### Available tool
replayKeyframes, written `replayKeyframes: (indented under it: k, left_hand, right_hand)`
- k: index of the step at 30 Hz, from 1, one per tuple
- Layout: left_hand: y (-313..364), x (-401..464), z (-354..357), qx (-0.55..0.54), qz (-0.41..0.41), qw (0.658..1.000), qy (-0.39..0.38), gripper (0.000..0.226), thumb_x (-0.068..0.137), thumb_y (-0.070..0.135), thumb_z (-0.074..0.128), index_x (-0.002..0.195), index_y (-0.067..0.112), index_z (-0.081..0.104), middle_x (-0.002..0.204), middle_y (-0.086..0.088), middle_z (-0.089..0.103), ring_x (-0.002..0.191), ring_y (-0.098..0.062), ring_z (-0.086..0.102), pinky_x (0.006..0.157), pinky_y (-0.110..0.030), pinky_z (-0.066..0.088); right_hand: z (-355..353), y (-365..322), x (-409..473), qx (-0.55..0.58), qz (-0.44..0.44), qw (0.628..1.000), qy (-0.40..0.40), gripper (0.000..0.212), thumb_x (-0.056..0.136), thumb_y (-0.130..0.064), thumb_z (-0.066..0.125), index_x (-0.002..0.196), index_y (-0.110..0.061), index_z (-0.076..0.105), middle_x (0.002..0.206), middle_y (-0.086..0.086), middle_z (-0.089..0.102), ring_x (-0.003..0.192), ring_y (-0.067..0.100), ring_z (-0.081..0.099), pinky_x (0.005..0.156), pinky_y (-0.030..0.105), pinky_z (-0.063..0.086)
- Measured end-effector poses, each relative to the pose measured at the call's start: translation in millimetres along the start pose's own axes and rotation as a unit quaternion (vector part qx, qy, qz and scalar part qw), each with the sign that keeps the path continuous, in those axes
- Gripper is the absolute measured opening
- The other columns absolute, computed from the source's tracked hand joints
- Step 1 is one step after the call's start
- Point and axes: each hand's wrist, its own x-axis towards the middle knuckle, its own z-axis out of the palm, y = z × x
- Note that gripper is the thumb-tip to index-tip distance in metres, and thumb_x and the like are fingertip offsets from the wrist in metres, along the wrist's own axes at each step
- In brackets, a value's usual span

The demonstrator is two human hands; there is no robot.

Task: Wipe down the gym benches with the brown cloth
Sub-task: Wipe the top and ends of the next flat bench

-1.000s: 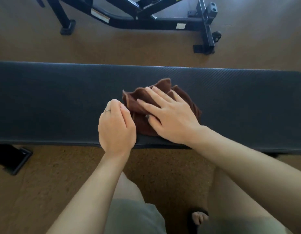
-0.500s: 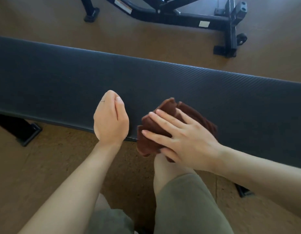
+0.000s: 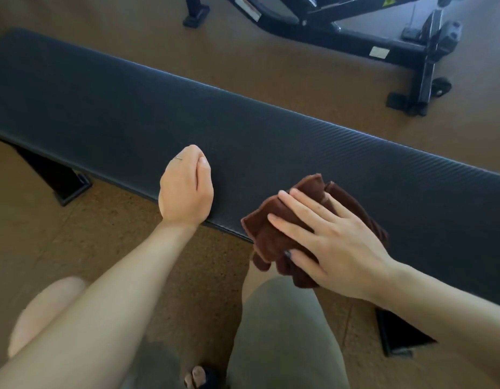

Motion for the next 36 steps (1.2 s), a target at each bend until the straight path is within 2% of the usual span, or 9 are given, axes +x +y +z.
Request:
replayKeyframes:
  k: [7, 10, 13, 17, 20, 25, 30, 33, 36]
  left_hand:
    - [-3, 1, -1, -0.041, 0.021, 0.999, 0.028, 0.026, 0.103, 0.012, 0.037, 0.078, 0.013, 0.045, 0.070, 0.005, 0.044, 0.063, -0.013, 0.044, 0.059, -0.021, 0.032]
    - [-6, 6, -12, -0.069, 0.040, 0.997, 0.020, 0.026, 0.104, 0.009, 0.038, 0.079, 0.010, 0.045, 0.072, 0.001, 0.046, 0.065, -0.018, 0.046, 0.061, -0.032, 0.038]
    - [-19, 25, -27, 0.031, 0.061, 0.997, 0.032, 0.024, 0.102, 0.012, 0.037, 0.079, 0.012, 0.045, 0.073, -0.001, 0.050, 0.064, -0.022, 0.046, 0.064, -0.042, 0.039]
    - [-40, 48, -31, 0.027, 0.012, 0.998, 0.050, 0.024, 0.101, 0.017, 0.035, 0.078, 0.016, 0.044, 0.072, 0.003, 0.049, 0.065, -0.020, 0.047, 0.069, -0.045, 0.042]
    - [-42, 43, -25, 0.019, 0.033, 0.998, 0.056, 0.024, 0.098, 0.015, 0.037, 0.075, 0.015, 0.045, 0.069, 0.004, 0.048, 0.062, -0.022, 0.047, 0.063, -0.042, 0.041]
    - [-45, 47, -21, 0.045, 0.014, 0.996, 0.070, 0.025, 0.102, 0.020, 0.038, 0.080, 0.015, 0.049, 0.075, 0.000, 0.052, 0.066, -0.019, 0.048, 0.072, -0.043, 0.042]
    - [-46, 47, -23, 0.056, 0.007, 0.996, 0.069, 0.025, 0.101, 0.026, 0.041, 0.099, 0.016, 0.064, 0.100, 0.000, 0.067, 0.087, -0.020, 0.062, 0.092, -0.045, 0.047]
    - [-46, 46, -24, 0.068, 0.034, 0.996, 0.040, 0.033, 0.101, 0.029, 0.040, 0.115, 0.017, 0.067, 0.118, 0.000, 0.071, 0.106, -0.022, 0.066, 0.103, -0.048, 0.045]
    - [-48, 44, -29, 0.075, 0.070, 0.995, 0.000, 0.038, 0.102, 0.031, 0.039, 0.120, 0.018, 0.070, 0.128, 0.001, 0.070, 0.121, -0.020, 0.062, 0.110, -0.049, 0.042]
  right_hand:
    - [-4, -7, 147, 0.013, 0.085, 0.996, 0.037, 0.054, 0.109, -0.051, 0.027, 0.160, -0.036, 0.036, 0.172, -0.002, 0.025, 0.160, 0.022, 0.017, 0.128, 0.048, 0.007]
    - [-4, -18, 128, 0.023, 0.102, 0.993, 0.052, 0.054, 0.109, -0.049, 0.028, 0.160, -0.034, 0.036, 0.172, -0.001, 0.025, 0.160, 0.021, 0.016, 0.128, 0.046, 0.004]
    - [0, -36, 78, 0.028, 0.092, 0.995, 0.032, 0.055, 0.109, -0.049, 0.028, 0.160, -0.032, 0.037, 0.172, -0.001, 0.023, 0.161, 0.020, 0.014, 0.131, 0.048, 0.008]
    - [-2, -36, 76, 0.044, 0.095, 0.994, -0.006, 0.057, 0.108, -0.053, 0.021, 0.161, -0.036, 0.033, 0.172, -0.005, 0.018, 0.161, 0.018, 0.009, 0.130, 0.044, 0.003]
    - [-7, -26, 132, 0.051, 0.099, 0.994, 0.005, 0.058, 0.108, -0.054, 0.018, 0.162, -0.037, 0.030, 0.173, -0.004, 0.017, 0.161, 0.019, 0.010, 0.130, 0.047, 0.005]
    - [-12, -23, 254, 0.036, 0.145, 0.988, 0.029, 0.053, 0.110, -0.047, 0.024, 0.162, -0.036, 0.032, 0.174, 0.000, 0.018, 0.161, 0.021, 0.012, 0.129, 0.051, 0.008]
    - [-9, -11, 258, 0.058, 0.147, 0.985, 0.067, 0.051, 0.109, -0.044, 0.033, 0.158, -0.036, 0.040, 0.171, -0.001, 0.026, 0.159, 0.021, 0.018, 0.127, 0.050, 0.015]
    - [-7, 16, 214, 0.055, 0.220, 0.970, 0.090, 0.050, 0.107, -0.043, 0.036, 0.156, -0.036, 0.043, 0.171, -0.002, 0.028, 0.158, 0.020, 0.022, 0.125, 0.049, 0.019]
    - [-11, 37, 152, 0.058, 0.290, 0.952, 0.075, 0.050, 0.109, -0.043, 0.033, 0.159, -0.037, 0.037, 0.172, -0.003, 0.024, 0.159, 0.020, 0.017, 0.126, 0.050, 0.016]
